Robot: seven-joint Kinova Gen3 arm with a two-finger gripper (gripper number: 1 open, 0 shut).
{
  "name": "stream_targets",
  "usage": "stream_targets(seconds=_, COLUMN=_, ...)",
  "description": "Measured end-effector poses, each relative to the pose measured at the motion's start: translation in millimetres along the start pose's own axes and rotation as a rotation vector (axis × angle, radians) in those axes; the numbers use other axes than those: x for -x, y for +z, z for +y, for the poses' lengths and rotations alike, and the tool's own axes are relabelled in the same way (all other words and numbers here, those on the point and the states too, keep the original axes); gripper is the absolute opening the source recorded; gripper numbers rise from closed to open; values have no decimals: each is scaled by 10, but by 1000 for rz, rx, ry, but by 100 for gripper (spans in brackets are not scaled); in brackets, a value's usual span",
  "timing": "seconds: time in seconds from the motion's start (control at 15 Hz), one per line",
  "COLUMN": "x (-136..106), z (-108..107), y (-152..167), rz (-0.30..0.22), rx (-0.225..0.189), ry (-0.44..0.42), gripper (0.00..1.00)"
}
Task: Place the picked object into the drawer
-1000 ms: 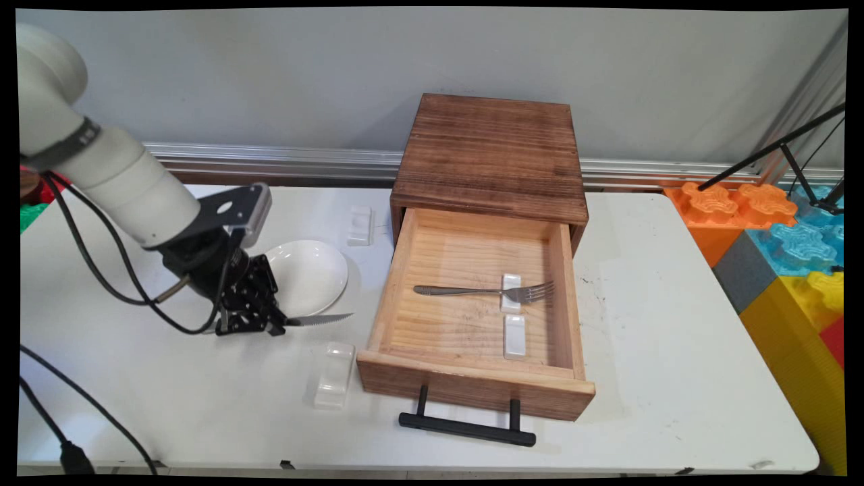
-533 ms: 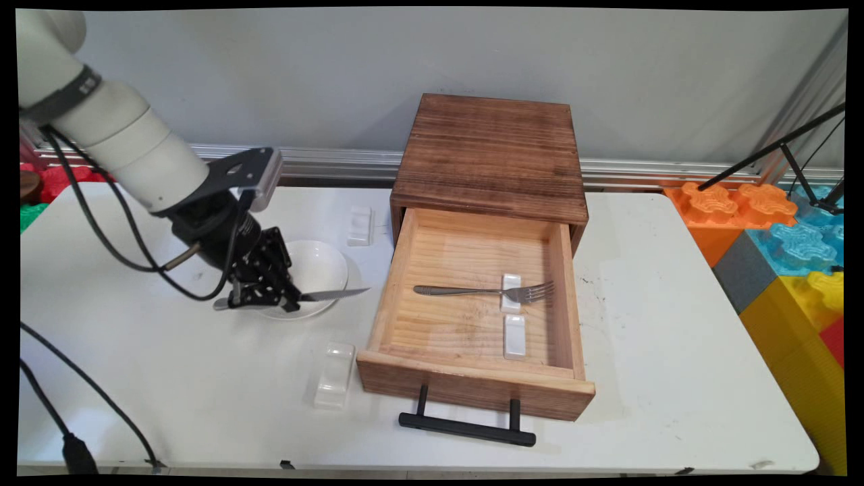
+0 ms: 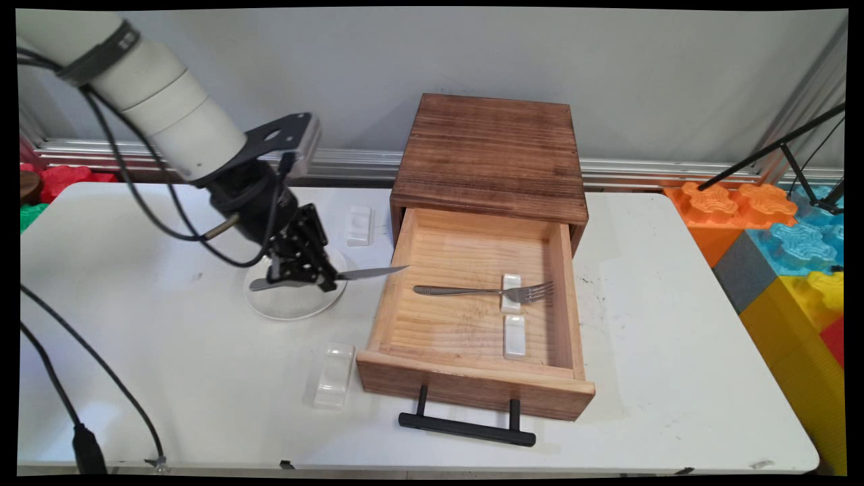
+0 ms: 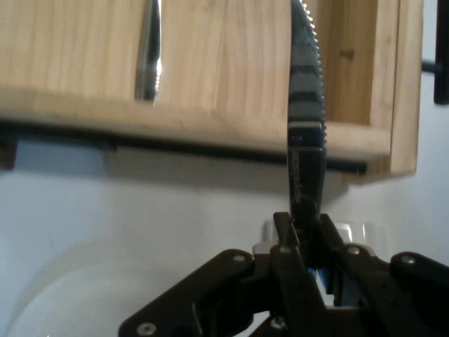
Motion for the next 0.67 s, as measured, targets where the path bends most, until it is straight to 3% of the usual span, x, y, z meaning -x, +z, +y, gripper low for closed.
stream_targets(seconds=0.67, x=-818, z=-57, y=141, rz=75, rx=40, ry=50, gripper=0)
